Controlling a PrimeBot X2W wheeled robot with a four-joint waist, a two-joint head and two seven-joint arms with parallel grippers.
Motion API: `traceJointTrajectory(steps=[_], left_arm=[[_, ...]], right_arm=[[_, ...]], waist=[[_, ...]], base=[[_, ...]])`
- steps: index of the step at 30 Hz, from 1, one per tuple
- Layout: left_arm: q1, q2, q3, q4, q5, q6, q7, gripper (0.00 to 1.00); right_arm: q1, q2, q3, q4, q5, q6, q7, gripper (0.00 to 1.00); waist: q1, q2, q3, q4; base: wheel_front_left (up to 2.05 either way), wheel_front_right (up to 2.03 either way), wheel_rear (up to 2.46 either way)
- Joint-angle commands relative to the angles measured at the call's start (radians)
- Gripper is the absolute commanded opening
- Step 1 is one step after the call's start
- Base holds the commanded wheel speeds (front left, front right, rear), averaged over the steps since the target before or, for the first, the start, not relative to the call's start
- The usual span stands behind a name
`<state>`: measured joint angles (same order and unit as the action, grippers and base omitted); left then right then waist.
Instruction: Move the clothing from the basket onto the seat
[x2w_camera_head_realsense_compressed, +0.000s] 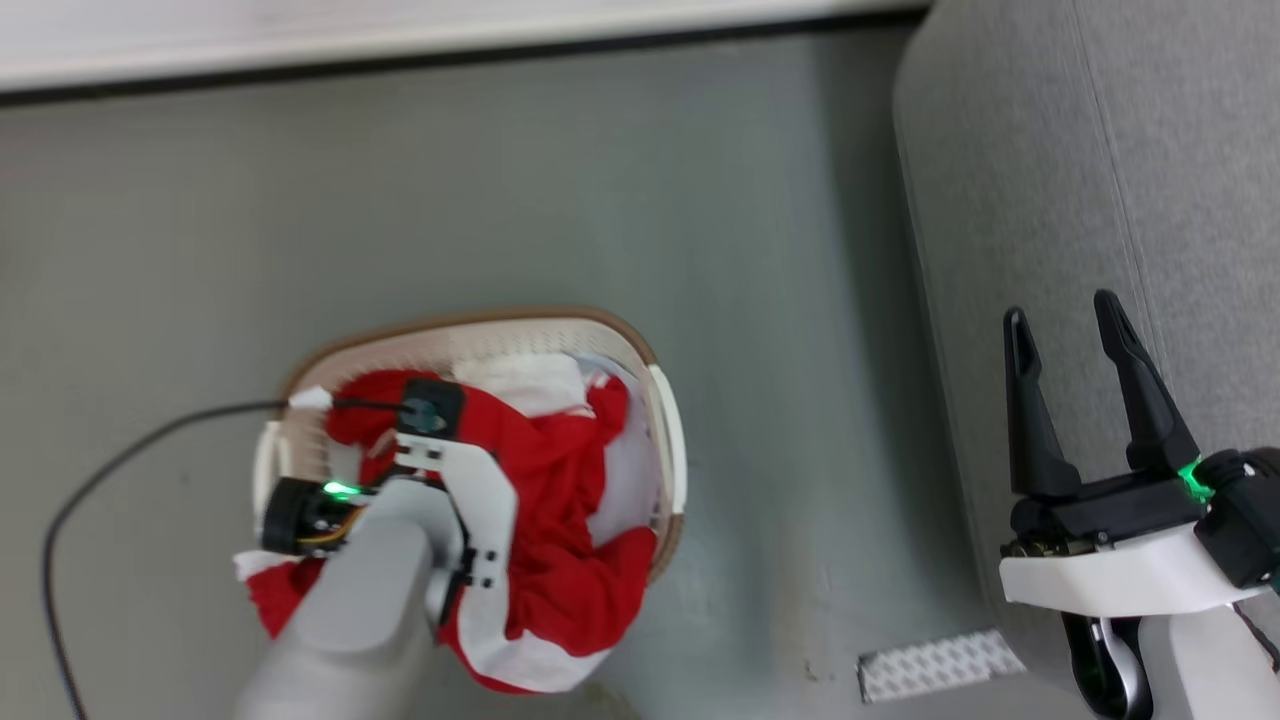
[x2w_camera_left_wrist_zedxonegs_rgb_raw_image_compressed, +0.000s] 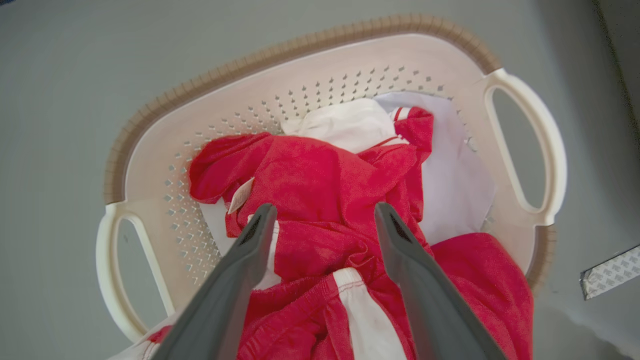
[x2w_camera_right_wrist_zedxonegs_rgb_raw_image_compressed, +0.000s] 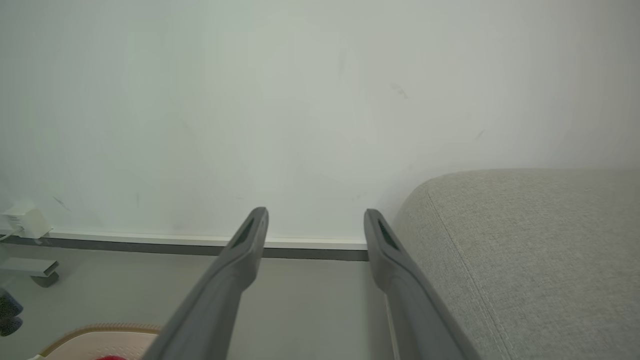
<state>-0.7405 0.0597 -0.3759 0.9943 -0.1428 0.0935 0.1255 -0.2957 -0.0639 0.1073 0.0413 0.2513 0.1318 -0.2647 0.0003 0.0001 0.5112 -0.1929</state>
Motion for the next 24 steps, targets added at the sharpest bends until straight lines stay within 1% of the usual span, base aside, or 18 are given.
traceJointTrajectory(steps=[1,8,12,17,24], left_arm=[[-0.021,0.021,0.001,0.029,0.007,0.006,0.019,1.00],[-0.101,0.049,-0.012,0.163,0.012,0.008,0.111,1.00],[-0.138,0.053,-0.016,0.199,0.009,0.018,0.128,1.00],[-0.185,0.072,-0.026,0.222,0.018,0.027,0.138,1.00],[-0.226,0.054,-0.025,0.227,-0.013,-0.005,0.117,1.00]], right_arm=[[-0.019,0.003,0.005,-0.008,0.013,-0.002,0.000,1.00],[-0.045,0.011,0.028,-0.023,0.022,-0.002,0.000,1.00],[-0.061,0.013,0.047,-0.031,0.031,-0.002,0.000,1.00],[-0.079,0.014,0.066,-0.051,0.052,-0.002,0.000,1.00],[-0.088,0.014,0.073,-0.054,0.083,-0.002,0.000,1.00]], waist=[[-0.0003,-0.0001,0.070,-0.058],[-0.0003,-0.0001,0.123,-0.086],[-0.0003,-0.0001,0.154,-0.098],[-0.0003,-0.0001,0.206,-0.117],[-0.0003,-0.0001,0.266,-0.122]], base=[[0.00,0.00,0.00],[0.00,0.00,0.00],[0.00,0.00,0.00],[0.00,0.00,0.00],[0.00,0.00,0.00]])
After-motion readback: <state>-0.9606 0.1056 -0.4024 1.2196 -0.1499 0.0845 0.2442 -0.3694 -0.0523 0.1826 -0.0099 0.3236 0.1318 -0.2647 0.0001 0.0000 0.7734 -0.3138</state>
